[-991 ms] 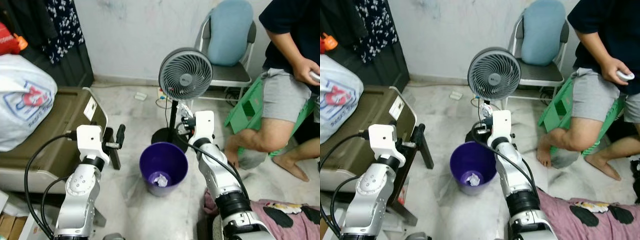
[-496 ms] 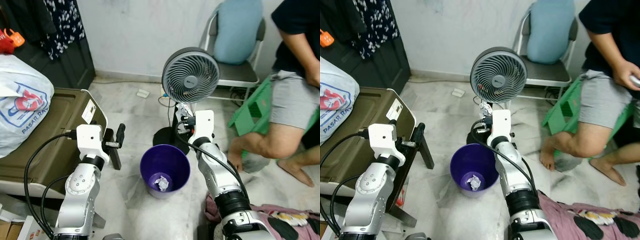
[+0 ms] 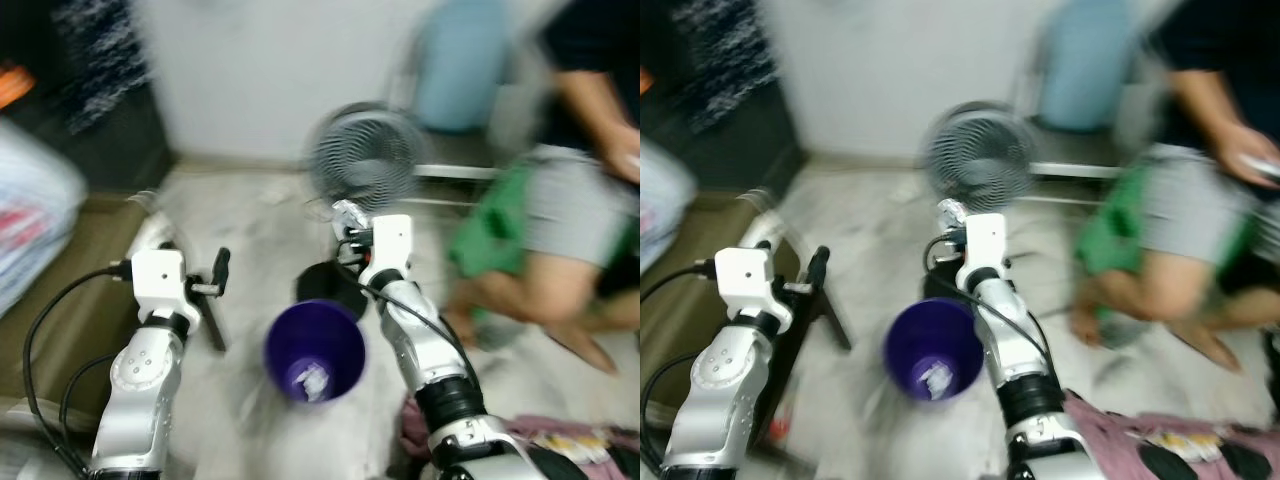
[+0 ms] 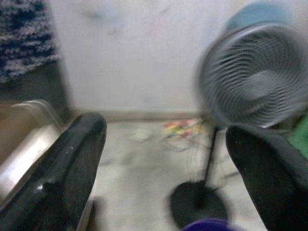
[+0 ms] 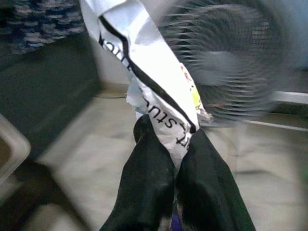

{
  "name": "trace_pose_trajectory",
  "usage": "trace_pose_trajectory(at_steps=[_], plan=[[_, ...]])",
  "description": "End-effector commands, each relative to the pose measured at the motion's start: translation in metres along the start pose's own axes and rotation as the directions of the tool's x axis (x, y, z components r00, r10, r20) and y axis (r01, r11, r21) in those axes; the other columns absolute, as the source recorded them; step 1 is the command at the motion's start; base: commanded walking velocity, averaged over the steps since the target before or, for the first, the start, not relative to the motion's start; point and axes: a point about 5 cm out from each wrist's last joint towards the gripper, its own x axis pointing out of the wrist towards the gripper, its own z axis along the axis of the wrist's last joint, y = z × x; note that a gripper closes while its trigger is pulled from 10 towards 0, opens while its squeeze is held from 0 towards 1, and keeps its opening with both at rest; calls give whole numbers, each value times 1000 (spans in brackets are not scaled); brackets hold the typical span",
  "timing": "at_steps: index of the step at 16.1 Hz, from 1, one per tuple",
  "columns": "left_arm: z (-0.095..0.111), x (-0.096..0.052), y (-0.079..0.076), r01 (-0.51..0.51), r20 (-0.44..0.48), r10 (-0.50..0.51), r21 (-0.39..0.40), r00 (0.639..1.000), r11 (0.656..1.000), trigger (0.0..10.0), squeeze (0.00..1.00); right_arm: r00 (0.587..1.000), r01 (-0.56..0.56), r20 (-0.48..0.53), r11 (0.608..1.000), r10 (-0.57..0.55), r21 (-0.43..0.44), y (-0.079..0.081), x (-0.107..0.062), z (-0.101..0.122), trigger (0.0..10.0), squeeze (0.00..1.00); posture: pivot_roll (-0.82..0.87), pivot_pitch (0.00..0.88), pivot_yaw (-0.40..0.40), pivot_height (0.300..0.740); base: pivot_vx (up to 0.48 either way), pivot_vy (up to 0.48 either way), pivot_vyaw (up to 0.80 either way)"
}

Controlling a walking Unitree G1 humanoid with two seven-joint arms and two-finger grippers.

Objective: Clean up the room

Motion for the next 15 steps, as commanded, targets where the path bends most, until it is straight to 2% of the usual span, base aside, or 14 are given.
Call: trace_pose_trajectory(at_steps=[1, 10, 15], plan=[[-1, -2, 1, 5, -6, -4, 12, 1000, 1000, 10000, 0, 1000, 15, 10, 1000, -15, 7, -3, 2, 4, 10000, 0, -6, 0, -38, 740, 341, 0, 0], [0, -2, 1, 9, 5, -9, 13, 1000, 1000, 10000, 0, 1000, 16, 13, 1000, -16, 8, -3, 2, 4, 10000, 0, -5, 0, -37, 740, 337, 0, 0], [5, -3, 5, -34, 37, 32, 52, 999, 998, 10000, 0, 1000, 7, 13, 1000, -7, 2, -2, 3, 3, 10000, 0, 1, 0, -34, 740, 0, 0, 0]])
